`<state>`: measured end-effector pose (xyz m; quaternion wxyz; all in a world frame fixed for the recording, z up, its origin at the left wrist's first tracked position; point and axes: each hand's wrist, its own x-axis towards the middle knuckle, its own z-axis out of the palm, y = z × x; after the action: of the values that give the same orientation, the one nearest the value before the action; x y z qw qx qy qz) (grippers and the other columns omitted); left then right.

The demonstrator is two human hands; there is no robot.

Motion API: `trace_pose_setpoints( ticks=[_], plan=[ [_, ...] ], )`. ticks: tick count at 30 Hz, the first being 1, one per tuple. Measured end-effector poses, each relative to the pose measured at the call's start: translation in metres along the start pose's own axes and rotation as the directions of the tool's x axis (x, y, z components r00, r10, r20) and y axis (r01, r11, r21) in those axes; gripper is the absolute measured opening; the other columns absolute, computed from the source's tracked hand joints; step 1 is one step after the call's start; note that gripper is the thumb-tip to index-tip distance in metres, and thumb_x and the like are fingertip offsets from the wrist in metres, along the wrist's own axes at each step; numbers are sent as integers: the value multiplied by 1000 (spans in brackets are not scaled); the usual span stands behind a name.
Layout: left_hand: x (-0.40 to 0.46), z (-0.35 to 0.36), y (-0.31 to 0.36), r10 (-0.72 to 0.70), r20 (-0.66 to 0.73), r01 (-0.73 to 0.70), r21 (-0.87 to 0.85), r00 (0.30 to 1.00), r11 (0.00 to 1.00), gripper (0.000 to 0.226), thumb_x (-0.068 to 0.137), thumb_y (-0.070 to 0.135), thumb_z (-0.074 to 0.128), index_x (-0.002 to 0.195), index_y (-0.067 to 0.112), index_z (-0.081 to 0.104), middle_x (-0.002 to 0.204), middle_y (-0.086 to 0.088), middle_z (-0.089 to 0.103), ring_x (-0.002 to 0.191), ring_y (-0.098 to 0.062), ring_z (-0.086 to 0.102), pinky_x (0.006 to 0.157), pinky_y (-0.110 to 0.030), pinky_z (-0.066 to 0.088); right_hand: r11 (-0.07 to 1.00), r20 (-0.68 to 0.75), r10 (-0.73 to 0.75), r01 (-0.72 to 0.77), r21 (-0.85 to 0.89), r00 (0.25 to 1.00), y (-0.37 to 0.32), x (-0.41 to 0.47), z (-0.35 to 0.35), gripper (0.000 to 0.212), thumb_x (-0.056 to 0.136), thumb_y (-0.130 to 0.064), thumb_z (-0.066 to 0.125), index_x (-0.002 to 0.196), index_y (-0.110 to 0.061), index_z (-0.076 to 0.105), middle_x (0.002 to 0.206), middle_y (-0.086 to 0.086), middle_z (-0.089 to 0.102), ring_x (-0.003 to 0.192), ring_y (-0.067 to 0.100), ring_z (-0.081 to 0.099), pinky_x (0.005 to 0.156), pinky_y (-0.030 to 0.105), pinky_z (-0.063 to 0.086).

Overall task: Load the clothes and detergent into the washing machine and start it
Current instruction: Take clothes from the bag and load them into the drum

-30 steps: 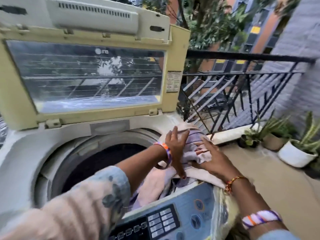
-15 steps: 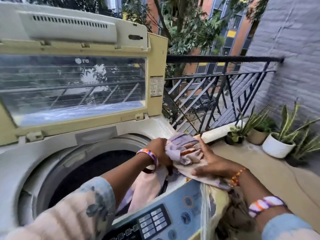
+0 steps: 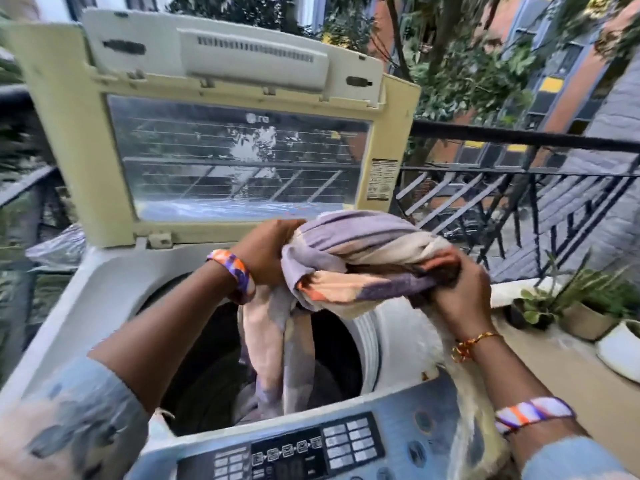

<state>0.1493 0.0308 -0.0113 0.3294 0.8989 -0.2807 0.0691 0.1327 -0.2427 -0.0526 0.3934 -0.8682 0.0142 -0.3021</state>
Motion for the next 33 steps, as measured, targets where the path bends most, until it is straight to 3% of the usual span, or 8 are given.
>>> trace_pose_setpoints(
  ticks=[4,8,11,13,18,23,29,33],
  plan=[
    [-40,-16,-41,-288,68,269,205,955,941,97,48,63,47,125,4,53,123,-12,62,113,-17,58,89,-27,45,970,6,-237,236,52,972,-79,3,38,29,60,-15,66,83,-30,57,73,2,64,67,22,59,58,37,47],
    [-71,-29,-49,-663,305,484,491,683,724,58,77,24,72,129,9,49,127,-10,59,107,-8,52,71,-12,40,881,271,-342,407,-241,900,-110,-20,90,36,69,-14,63,102,-23,52,91,13,67,88,40,62,63,38,46],
    [-100,-36,-84,-767,299,543,564,568,622,62,65,37,81,117,12,56,113,-3,63,101,-15,59,77,-21,41,815,498,-287,482,-322,818,-107,-47,121,39,76,-15,57,113,-24,48,103,9,66,98,36,62,70,37,48],
    [-112,-33,-102,-810,239,600,568,535,564,82,47,54,86,112,12,57,113,-2,63,99,-15,62,85,-24,48,752,650,-275,580,-313,708,-97,-61,134,39,79,-17,54,117,-21,47,110,11,64,103,35,60,74,37,48],
    [-94,-13,-63,-735,369,516,536,569,668,80,76,39,71,141,11,34,133,-8,55,120,-21,54,100,-25,41,785,926,-177,615,-71,334,-82,-74,140,24,78,-26,63,100,-16,62,106,10,65,102,29,59,77,32,46],
    [-64,7,-46,-666,423,491,456,615,743,82,76,35,72,143,13,30,138,-6,50,121,-21,53,99,-23,40,924,909,-176,382,21,377,-76,-45,107,22,76,-23,71,94,-13,65,80,1,62,76,15,57,71,27,44],
    [-16,55,6,-428,531,219,411,731,885,103,70,35,78,148,16,15,149,-10,34,136,-23,36,109,-25,30,937,809,-100,328,-119,580,-24,5,34,76,66,-27,81,133,-24,45,138,0,47,127,16,43,104,24,33],
    [14,103,31,-309,584,23,444,751,896,136,54,39,87,148,20,-9,154,-22,2,144,-38,11,119,-42,17,994,783,91,-4,-112,615,42,15,-16,98,66,-17,81,143,-24,22,139,-6,33,129,2,28,96,7,27]
  ],
)
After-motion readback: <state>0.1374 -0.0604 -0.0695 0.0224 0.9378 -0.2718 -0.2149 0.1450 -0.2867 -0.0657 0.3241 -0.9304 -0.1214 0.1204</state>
